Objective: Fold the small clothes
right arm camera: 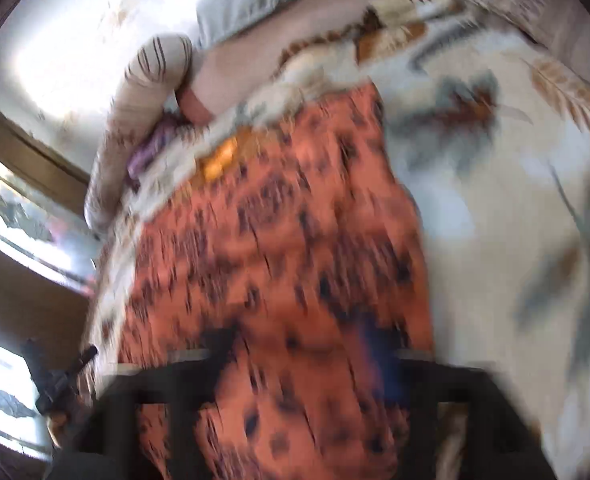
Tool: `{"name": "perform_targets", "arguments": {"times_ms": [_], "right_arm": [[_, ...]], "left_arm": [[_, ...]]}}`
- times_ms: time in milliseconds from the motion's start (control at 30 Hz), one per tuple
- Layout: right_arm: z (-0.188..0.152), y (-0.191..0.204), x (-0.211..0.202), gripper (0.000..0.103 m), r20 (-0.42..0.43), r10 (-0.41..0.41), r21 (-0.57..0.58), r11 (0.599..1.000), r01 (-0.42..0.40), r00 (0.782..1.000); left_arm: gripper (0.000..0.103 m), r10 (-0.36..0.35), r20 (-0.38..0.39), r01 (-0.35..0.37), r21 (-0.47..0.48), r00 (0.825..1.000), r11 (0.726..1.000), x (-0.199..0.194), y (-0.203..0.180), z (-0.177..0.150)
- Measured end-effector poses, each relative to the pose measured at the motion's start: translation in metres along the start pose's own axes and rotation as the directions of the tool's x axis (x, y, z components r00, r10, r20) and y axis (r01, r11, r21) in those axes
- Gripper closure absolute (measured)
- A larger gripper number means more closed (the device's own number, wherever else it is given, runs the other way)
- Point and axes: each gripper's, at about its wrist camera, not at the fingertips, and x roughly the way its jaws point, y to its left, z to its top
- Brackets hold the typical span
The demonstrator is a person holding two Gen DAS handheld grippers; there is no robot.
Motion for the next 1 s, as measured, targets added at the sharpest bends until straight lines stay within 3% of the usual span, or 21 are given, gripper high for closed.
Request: {"name": "perform_targets", "arguments": {"times_ms": [200,400,667,833,1000], "right_arm": [[-0.062,-0.048,-0.057,0.017,0.015,-0.013,0.114,0.993,0.011,1.0],[-0.104,-0.068,-0.057,0.017,-0.081,0.032,0.198,0.98,-0.015,0.996],[-0.123,-0.062,-0.048,0.019,-0.127,0.085,0.169,0.984,-0.063,0.988],[-0.125,-0.06,-0.047,0.019,-0.133,0.088,0.152,0.986,-0.068,0.987],[-0.13,-0.054,-0.055,0.019,-0.125,0.081,0.122,0.99,-0.065,0.989]], "left_arm": [[0.023,-0.044,-0.113,0.032,-0.103,0.993,0.994,-0.012,0.015,-0.058],[0.023,-0.067,-0.203,0.023,-0.211,0.977,0.977,-0.011,0.027,-0.098],[0.023,-0.098,-0.207,0.038,-0.272,0.973,0.962,-0.014,0.034,-0.109],[0.023,-0.067,-0.213,0.017,-0.228,0.975,0.973,-0.012,0.027,-0.111],[0.023,-0.1,-0.196,0.057,-0.211,0.976,0.976,-0.021,0.021,-0.113]]}}
